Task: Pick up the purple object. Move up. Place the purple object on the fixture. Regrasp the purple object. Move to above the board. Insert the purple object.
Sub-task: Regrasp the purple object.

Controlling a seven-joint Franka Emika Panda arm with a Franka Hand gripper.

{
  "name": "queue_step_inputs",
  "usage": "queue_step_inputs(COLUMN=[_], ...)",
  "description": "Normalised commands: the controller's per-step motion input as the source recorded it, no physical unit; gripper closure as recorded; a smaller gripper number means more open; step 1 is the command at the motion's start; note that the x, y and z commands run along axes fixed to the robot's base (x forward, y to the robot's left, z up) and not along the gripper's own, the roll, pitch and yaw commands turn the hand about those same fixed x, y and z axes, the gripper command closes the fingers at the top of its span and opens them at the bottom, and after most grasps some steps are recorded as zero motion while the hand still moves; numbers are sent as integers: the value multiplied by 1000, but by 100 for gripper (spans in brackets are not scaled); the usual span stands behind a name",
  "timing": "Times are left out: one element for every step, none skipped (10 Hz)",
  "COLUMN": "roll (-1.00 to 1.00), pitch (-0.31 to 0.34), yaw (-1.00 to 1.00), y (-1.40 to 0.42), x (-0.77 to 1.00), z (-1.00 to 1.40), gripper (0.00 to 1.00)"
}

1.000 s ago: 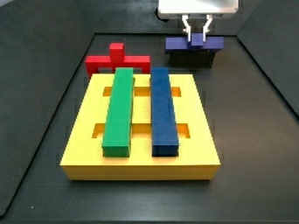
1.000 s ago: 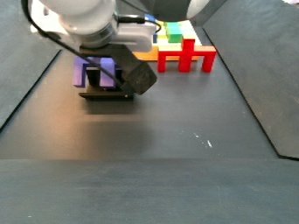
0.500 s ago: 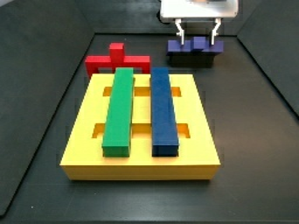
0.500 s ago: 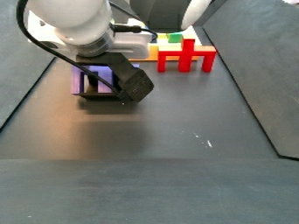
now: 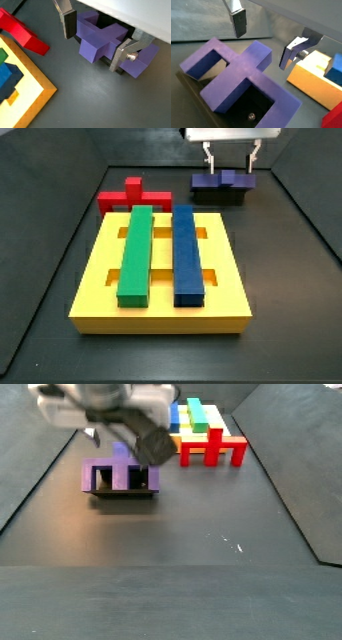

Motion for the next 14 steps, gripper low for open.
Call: queue_step_inputs(roll=[1000, 1000, 1000, 1000, 1000, 1000, 1000, 1000, 1000, 1000, 1000, 1000, 1000, 1000], pitch=[-217, -243, -166, -71, -51, 0, 97, 206, 237, 249, 263, 209, 189, 211], yaw=[246, 243, 197, 111, 77, 106, 197, 89, 60, 71, 69, 0, 0, 0], y=[-217, -217, -189, -177, -146, -77, 0, -37, -14, -20, -31, -34, -69, -109], x=[-209, -106, 0, 46, 49, 57, 249, 309, 231, 211, 163, -40, -77, 0], z=[174, 131, 60, 86, 63, 34, 0, 3, 77, 77, 83, 0, 0, 0], gripper=[0, 0, 0, 0, 0, 0, 0, 0, 0, 0, 0, 0, 0, 0])
